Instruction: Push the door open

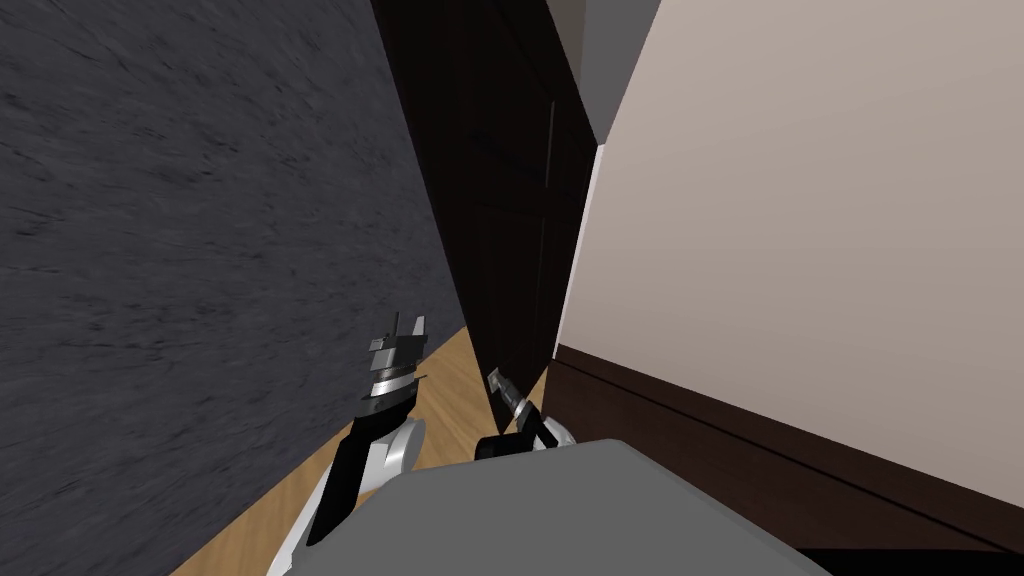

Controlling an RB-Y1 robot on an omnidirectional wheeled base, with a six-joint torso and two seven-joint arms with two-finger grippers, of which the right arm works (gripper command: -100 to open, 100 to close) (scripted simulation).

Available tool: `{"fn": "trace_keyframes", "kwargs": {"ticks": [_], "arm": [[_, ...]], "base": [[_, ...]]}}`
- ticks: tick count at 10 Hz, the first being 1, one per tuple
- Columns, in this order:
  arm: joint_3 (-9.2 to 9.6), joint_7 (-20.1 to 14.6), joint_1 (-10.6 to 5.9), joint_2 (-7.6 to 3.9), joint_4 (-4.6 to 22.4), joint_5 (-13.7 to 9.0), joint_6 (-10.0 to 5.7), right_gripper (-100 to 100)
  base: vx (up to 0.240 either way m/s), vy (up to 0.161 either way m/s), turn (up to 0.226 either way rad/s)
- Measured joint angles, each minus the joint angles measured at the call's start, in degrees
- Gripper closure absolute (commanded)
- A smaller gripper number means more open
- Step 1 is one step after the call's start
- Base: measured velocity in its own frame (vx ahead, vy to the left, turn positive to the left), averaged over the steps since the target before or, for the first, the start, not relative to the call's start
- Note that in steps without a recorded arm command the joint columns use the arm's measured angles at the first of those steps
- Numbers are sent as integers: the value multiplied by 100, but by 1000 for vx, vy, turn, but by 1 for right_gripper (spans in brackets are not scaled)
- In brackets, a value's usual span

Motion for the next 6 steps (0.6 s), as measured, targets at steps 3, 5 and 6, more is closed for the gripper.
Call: {"fn": "trace_keyframes", "kwargs": {"ticks": [3, 5, 6], "arm": [[-3, -2, -6, 1, -1, -2, 10, 100], [-2, -3, 3, -7, 7, -2, 15, 100], [-25, -2, 25, -43, 10, -7, -1, 100]], "base": [[-16, -14, -3], [22, 41, -12], [71, 121, -49]]}}
